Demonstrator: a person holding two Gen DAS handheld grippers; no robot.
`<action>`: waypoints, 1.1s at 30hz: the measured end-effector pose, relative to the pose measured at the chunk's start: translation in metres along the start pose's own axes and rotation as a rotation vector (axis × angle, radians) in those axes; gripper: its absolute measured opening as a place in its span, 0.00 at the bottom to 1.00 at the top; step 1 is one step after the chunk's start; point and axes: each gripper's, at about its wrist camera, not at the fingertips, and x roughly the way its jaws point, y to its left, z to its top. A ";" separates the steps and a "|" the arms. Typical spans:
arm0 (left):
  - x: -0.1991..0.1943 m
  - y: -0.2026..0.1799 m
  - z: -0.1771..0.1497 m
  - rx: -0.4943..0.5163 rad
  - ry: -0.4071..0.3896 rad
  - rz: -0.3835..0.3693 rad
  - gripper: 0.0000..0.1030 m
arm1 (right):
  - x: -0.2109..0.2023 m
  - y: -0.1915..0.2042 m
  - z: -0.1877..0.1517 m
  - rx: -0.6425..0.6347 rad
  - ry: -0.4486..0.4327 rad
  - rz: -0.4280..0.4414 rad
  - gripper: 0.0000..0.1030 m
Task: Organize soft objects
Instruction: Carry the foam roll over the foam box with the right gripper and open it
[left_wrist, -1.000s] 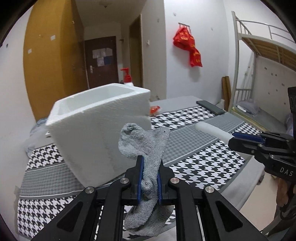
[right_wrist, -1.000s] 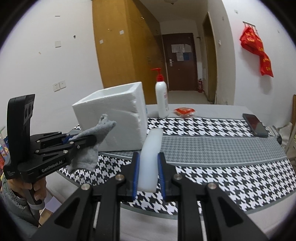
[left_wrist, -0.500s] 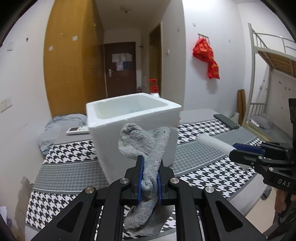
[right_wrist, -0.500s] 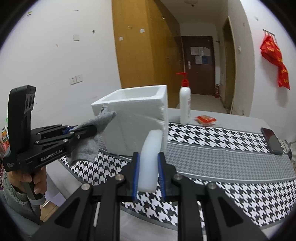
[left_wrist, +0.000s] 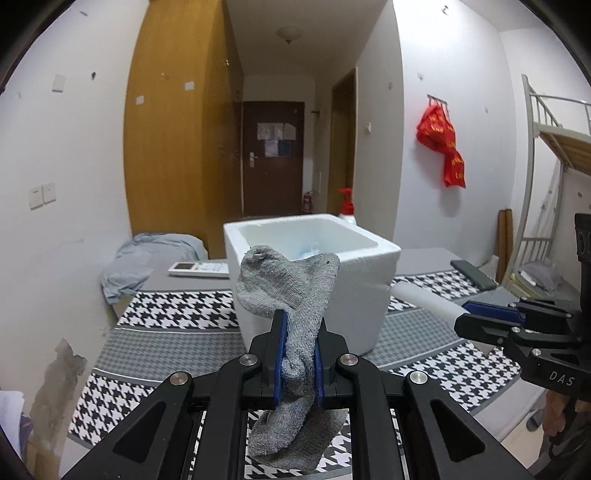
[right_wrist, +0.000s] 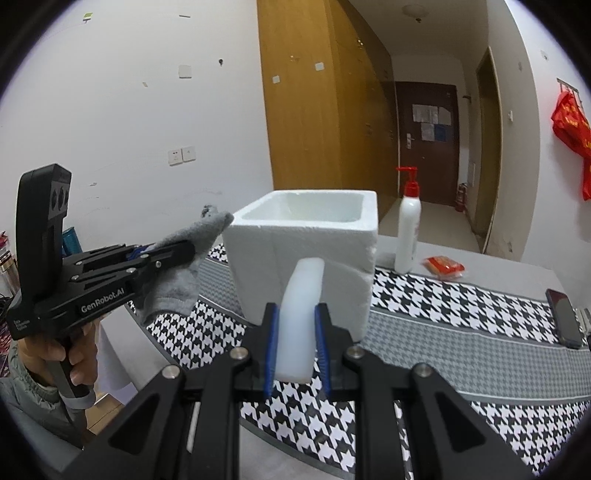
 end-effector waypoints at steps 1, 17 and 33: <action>-0.002 0.001 0.001 -0.003 -0.005 0.001 0.13 | 0.001 0.000 0.001 -0.001 0.000 0.003 0.22; -0.008 0.003 0.034 0.019 -0.074 0.012 0.13 | 0.002 -0.005 0.035 -0.008 -0.033 -0.008 0.22; 0.015 0.006 0.058 0.037 -0.081 0.017 0.13 | 0.021 -0.011 0.068 -0.023 -0.035 -0.019 0.22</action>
